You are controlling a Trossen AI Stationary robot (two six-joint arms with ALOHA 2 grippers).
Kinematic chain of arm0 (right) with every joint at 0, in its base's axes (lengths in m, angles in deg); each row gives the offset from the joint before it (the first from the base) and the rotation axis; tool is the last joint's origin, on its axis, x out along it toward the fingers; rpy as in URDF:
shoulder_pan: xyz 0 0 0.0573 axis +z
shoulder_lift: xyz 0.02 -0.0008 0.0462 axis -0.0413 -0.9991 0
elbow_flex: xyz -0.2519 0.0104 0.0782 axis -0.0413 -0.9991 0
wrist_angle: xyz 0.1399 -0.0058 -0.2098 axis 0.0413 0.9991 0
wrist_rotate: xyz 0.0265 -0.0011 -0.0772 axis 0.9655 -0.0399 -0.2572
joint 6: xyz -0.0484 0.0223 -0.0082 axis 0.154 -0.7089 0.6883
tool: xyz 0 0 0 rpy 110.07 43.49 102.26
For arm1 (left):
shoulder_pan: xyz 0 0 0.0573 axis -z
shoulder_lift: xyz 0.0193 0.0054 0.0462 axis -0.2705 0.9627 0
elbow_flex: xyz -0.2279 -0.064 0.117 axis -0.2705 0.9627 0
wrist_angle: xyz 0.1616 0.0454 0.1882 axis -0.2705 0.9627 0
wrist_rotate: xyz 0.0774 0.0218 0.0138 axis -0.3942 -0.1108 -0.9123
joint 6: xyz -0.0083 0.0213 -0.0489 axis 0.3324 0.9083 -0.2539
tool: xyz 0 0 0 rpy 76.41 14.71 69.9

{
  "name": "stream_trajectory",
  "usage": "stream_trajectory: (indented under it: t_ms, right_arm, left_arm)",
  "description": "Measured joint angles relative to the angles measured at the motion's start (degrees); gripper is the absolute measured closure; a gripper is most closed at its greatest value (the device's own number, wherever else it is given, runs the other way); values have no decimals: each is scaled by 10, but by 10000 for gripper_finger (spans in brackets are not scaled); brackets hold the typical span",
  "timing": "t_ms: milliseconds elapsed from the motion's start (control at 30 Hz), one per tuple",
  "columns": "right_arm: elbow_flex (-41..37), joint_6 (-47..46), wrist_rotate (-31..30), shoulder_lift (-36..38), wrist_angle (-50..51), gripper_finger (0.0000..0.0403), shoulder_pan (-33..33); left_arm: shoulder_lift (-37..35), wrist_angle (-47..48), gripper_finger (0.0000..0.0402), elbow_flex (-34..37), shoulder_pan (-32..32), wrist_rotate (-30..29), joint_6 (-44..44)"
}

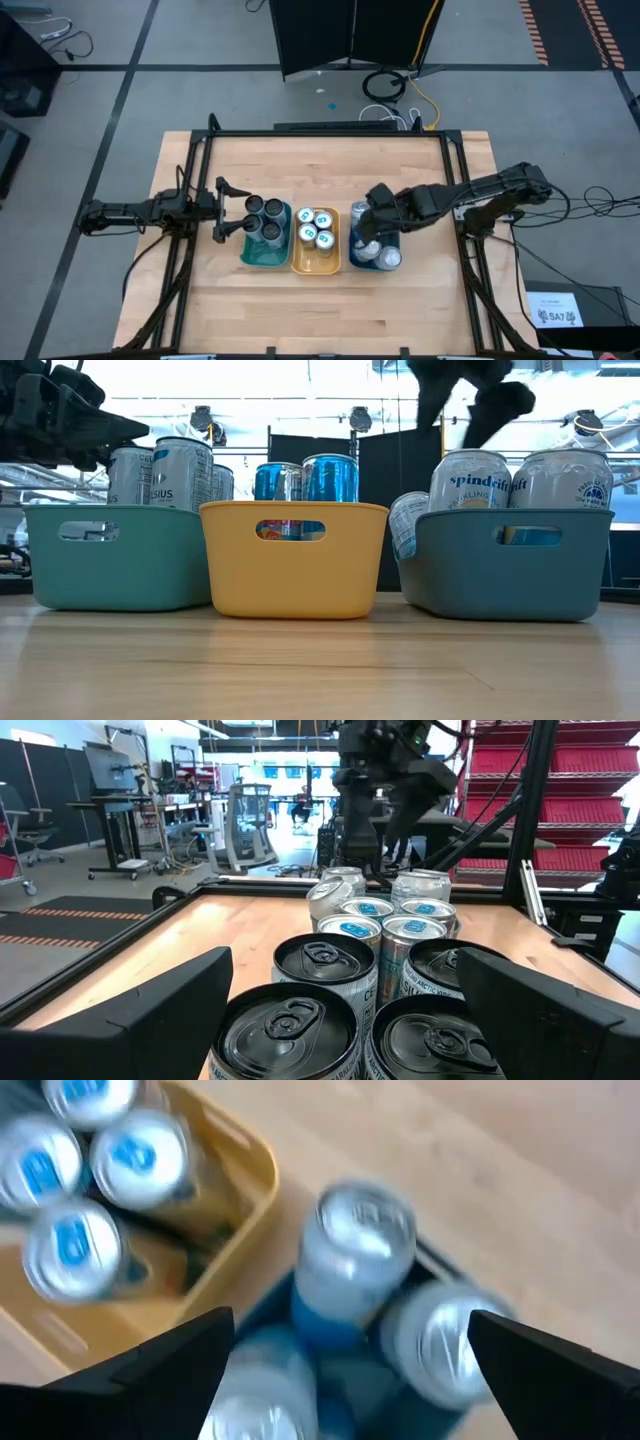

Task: Sort soda cans
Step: Put the bottom silver can into the dark green bin and align the cans

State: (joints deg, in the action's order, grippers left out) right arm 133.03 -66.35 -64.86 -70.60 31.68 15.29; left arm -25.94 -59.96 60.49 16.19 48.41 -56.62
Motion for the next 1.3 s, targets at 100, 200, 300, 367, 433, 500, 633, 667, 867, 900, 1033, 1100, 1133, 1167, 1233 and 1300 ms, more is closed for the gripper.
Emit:
stream_trajectory:
  t_ms: [100, 200, 300, 367, 433, 500, 633, 667, 867, 900, 1033, 1100, 1133, 1167, 1233, 1300]
  right_arm:
    - [0, 40, -9, 0, -24, 7, -28]
    - [0, 76, -16, -3, -23, 7, -59]
    - [0, 109, -33, -3, -19, 7, -85]
    - [0, 134, -35, -6, -19, 7, -99]
    - [0, 162, -34, -14, -17, 7, -107]
    - [0, 184, -32, -28, -16, 7, -110]
    - [0, 215, -9, -61, -7, 7, -110]
    - [0, 215, -7, -67, -2, 7, -111]
    - [2, 211, 26, -70, 15, 7, -107]
    - [2, 209, 30, -68, 16, 7, -105]
    - [0, 213, 75, -59, 25, 7, -97]
    - [0, 215, 107, -58, 28, 7, -97]
    - [0, 215, 111, -58, 29, 7, -96]
    - [0, 215, 109, -58, 30, 7, -94]
    - [0, 211, 101, -58, 26, 7, -91]
    - [0, 209, 101, -58, 23, 7, -90]
  left_arm:
    - [0, 0, 11, 0, 0, 0, 0]
    - [0, 0, 11, 0, 0, 0, 0]
    - [0, 0, 11, 0, 0, 0, 0]
    - [0, 0, 11, 0, 0, 0, 0]
    - [0, 0, 11, 0, 0, 0, 0]
    - [0, 0, 11, 0, 0, 0, 0]
    - [0, 0, 11, 0, 0, 0, 0]
    - [0, 0, 11, 0, 0, 0, 0]
    - [0, 0, 11, 0, 0, 0, 0]
    - [0, 0, 11, 0, 0, 0, 0]
    - [0, 0, 11, 0, 0, 0, 0]
    - [0, 0, 11, 0, 0, 0, 0]
    - [0, 0, 11, 0, 0, 0, 0]
    - [0, 0, 11, 0, 0, 0, 0]
    - [0, 0, 11, 0, 0, 0, 0]
    - [0, 0, 11, 0, 0, 0, 0]
